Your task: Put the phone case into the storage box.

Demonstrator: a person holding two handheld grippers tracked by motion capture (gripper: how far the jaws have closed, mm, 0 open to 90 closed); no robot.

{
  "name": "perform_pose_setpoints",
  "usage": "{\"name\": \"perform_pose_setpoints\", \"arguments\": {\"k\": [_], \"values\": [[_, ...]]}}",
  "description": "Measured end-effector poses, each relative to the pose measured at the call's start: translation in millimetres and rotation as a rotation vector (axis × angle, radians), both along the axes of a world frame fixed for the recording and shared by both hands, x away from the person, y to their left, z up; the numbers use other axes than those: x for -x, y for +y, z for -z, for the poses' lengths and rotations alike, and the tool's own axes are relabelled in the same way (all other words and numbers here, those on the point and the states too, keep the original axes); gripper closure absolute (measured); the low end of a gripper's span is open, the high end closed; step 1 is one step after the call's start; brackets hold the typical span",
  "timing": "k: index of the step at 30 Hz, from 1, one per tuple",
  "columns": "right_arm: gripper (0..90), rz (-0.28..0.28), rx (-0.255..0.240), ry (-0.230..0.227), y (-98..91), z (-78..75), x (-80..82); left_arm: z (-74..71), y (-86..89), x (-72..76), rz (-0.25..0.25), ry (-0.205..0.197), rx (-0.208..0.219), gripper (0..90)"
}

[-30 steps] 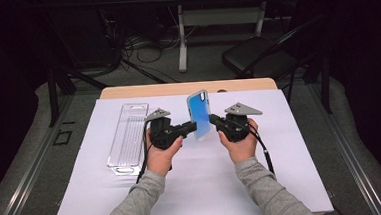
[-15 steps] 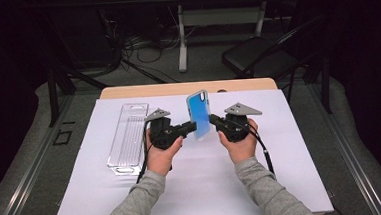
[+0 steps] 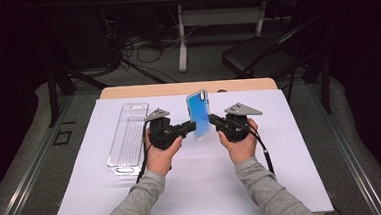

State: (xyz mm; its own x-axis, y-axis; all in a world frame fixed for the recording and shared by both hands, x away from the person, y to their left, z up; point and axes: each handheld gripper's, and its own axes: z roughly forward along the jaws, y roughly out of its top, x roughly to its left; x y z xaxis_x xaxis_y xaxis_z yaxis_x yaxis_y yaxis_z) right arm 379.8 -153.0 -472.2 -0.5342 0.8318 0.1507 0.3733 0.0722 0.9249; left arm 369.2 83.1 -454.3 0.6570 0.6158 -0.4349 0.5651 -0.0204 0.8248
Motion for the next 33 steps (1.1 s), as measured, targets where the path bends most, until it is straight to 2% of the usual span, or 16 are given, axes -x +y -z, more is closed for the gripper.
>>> {"name": "perform_pose_setpoints", "arguments": {"k": [33], "values": [[87.7,-0.014,-0.017,0.0,0.4,0.0,-0.5,0.7,4.8,-2.2,-0.003,0.012,0.019,81.8]]}}
